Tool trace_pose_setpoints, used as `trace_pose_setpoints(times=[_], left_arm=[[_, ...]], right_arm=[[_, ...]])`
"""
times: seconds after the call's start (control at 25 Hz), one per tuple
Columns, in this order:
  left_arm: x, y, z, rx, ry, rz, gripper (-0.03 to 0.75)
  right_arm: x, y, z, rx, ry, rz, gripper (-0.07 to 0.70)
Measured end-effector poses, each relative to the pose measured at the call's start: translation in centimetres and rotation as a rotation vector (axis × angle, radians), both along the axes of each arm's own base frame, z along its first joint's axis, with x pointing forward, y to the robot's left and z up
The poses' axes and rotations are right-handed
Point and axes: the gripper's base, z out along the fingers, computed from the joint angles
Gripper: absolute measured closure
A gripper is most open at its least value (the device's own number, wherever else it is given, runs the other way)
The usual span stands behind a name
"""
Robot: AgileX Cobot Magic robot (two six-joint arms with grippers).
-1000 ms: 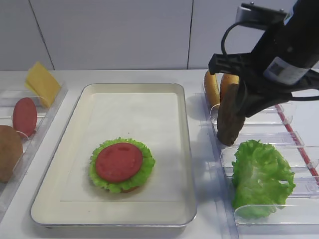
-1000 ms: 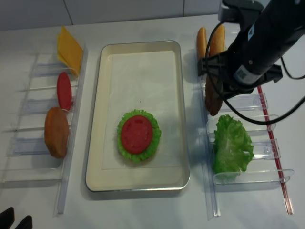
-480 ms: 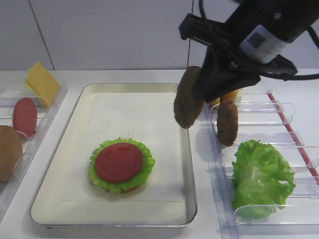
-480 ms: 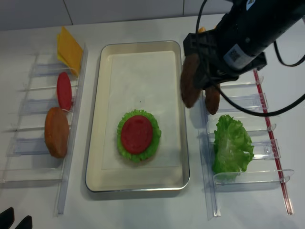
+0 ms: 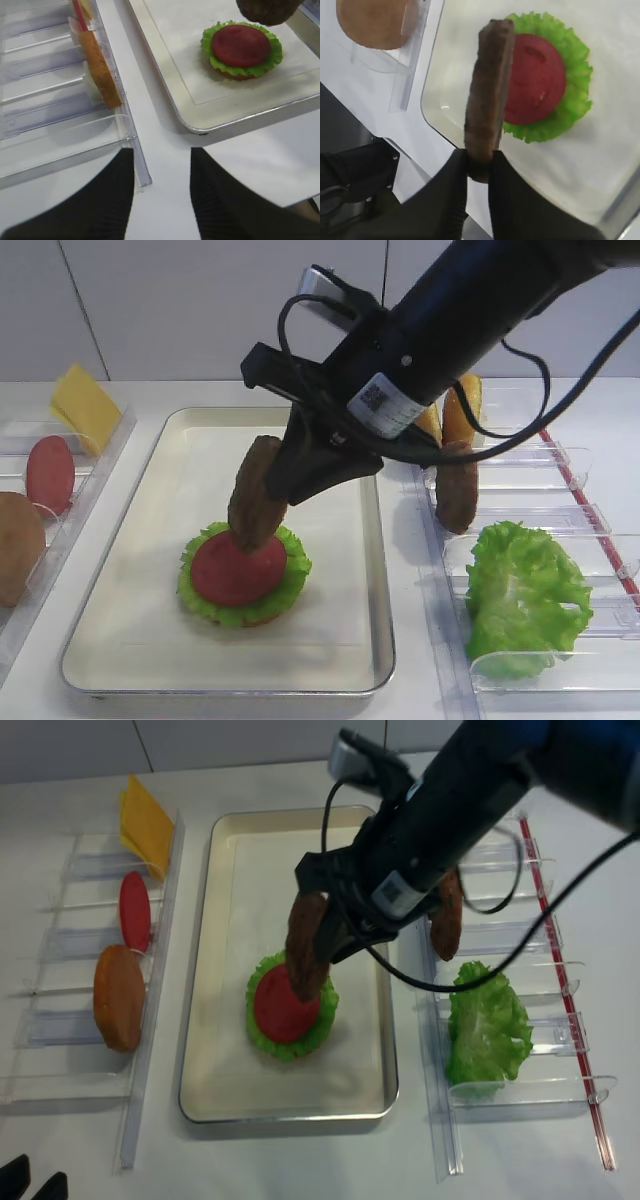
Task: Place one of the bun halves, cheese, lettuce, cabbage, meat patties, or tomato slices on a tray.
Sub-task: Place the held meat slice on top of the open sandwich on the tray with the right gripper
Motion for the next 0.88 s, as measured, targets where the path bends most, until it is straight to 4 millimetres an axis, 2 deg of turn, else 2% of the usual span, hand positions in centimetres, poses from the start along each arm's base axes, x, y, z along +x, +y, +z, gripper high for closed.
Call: trace_pose_setpoints(times=[0.2, 0.44, 0.88], left_arm=[[0.0, 0.0, 0.0, 0.0, 0.0, 0.0, 0.447], [0.0, 0.0, 0.0, 0.0, 0.0, 0.0, 0.447], [0.0, 0.0, 0.0, 0.0, 0.0, 0.0, 0.447]], right_arm=[[1.0, 1.4, -1.9, 0.098, 0.042, 0.029, 0.485], [1.7, 2.0, -3.8, 0.106, 0.075, 0.042, 0.485], [1.9, 2.4, -4.7, 0.12, 0.101, 0.071, 0.485]])
